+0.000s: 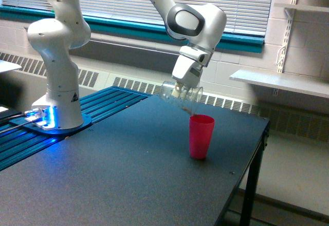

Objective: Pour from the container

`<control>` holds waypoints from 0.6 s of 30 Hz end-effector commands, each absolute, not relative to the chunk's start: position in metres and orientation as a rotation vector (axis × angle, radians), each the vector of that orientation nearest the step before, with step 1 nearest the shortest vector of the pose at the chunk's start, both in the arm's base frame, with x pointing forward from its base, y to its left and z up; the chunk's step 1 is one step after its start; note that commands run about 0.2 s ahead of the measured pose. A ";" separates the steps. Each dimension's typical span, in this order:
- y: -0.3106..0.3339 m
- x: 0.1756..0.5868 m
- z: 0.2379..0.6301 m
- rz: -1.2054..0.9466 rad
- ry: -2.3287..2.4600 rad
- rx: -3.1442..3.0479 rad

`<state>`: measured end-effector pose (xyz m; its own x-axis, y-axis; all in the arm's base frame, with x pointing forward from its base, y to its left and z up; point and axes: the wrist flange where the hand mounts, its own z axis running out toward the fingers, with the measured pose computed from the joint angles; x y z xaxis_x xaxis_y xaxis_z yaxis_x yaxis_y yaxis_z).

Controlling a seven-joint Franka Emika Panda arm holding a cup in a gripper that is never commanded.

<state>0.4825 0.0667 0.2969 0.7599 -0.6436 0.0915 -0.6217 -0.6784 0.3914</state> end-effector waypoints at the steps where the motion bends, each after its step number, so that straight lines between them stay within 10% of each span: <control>1: 0.072 0.487 0.298 -0.077 -0.916 2.559; 18: 0.085 0.497 0.312 -0.026 -0.910 2.585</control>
<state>0.4935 0.0738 0.3046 0.7707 -0.6292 0.1005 -0.6134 -0.6901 0.3841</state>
